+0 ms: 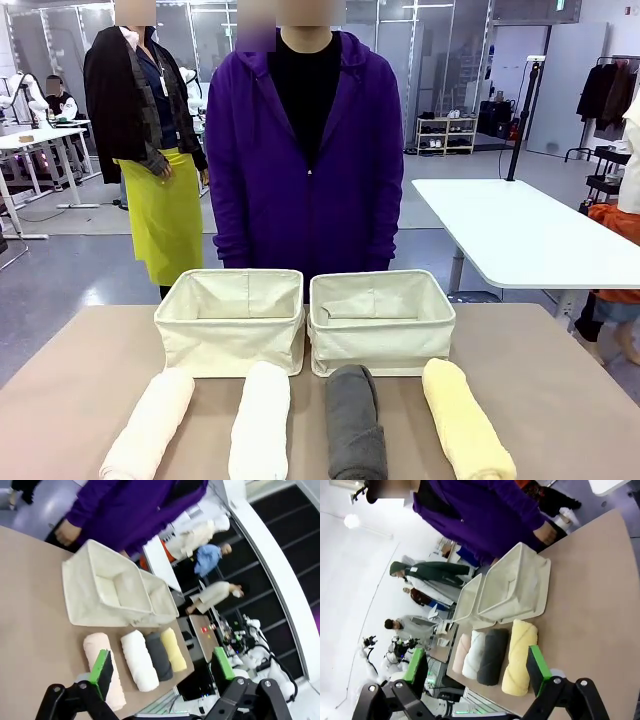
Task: Divide the towels into two baskets.
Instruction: Pick up one hotel-folded towel and place it in the Fabric basket indicated by the person.
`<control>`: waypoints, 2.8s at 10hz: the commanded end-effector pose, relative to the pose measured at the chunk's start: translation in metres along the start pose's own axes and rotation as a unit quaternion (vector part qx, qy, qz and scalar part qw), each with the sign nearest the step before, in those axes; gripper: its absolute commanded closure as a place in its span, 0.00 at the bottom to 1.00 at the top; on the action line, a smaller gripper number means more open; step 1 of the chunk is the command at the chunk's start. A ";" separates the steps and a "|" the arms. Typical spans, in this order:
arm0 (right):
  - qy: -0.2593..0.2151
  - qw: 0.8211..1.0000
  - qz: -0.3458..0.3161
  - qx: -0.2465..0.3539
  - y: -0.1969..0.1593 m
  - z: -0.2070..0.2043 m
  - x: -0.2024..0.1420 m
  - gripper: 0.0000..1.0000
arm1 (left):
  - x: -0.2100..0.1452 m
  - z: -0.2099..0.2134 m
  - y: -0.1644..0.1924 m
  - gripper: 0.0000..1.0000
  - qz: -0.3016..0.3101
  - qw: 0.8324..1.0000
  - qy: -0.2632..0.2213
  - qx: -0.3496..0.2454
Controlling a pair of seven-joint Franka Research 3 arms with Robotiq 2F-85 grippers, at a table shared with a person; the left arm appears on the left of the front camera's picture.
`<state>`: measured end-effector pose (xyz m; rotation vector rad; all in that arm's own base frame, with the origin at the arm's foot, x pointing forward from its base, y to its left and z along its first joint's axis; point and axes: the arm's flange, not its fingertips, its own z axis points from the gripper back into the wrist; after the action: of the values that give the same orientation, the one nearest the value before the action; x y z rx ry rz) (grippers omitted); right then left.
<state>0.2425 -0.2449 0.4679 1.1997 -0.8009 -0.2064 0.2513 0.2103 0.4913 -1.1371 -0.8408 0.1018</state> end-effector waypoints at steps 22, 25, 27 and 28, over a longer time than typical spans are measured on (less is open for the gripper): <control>0.000 1.000 0.000 0.000 0.000 0.000 0.000 0.00 | 0.000 0.000 0.000 0.00 0.000 1.000 0.000 0.000; 0.000 1.000 0.000 0.000 0.000 0.000 0.000 0.00 | 0.000 -0.002 0.000 0.00 0.006 1.000 -0.002 0.007; 0.000 1.000 0.000 0.000 0.000 0.000 0.000 0.00 | -0.003 -0.047 -0.024 0.00 0.013 0.997 0.066 0.027; 0.000 1.000 0.000 0.000 0.000 0.000 0.000 0.00 | -0.007 -0.069 -0.034 0.00 0.004 0.994 0.097 0.051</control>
<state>0.2450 -0.2446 0.4651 1.1934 -0.7889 -0.2118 0.2777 0.1666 0.5002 -1.0996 -0.7150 0.0595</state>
